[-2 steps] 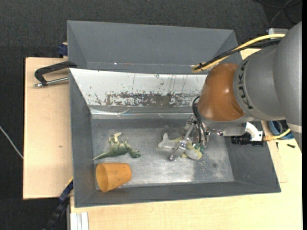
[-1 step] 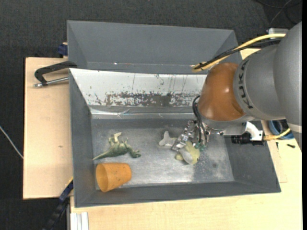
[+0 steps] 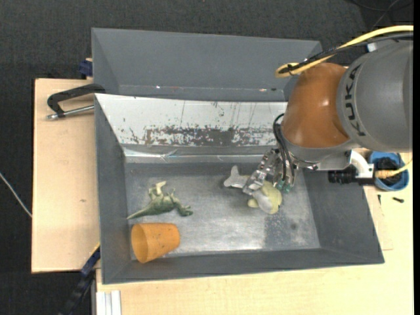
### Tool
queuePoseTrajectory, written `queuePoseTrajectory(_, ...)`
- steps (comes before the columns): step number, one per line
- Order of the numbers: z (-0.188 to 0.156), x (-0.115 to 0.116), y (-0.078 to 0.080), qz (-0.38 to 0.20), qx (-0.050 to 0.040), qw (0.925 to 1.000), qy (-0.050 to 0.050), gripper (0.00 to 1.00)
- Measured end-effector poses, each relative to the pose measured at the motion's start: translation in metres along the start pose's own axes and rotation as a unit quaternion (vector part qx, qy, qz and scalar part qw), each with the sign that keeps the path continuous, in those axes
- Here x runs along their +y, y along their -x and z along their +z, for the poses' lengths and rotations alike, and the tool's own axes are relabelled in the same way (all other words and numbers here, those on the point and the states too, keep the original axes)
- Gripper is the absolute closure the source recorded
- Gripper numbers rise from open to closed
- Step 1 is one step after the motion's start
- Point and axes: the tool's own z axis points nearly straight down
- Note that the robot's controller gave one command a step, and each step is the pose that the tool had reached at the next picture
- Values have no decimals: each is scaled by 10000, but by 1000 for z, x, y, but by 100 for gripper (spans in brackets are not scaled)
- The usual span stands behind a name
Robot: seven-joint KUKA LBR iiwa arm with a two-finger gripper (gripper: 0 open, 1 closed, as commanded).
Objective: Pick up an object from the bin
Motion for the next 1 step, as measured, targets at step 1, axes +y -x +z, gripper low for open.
queuePoseTrajectory(1, -51, 2, 2, -11, -1, 10000, -1, 100)
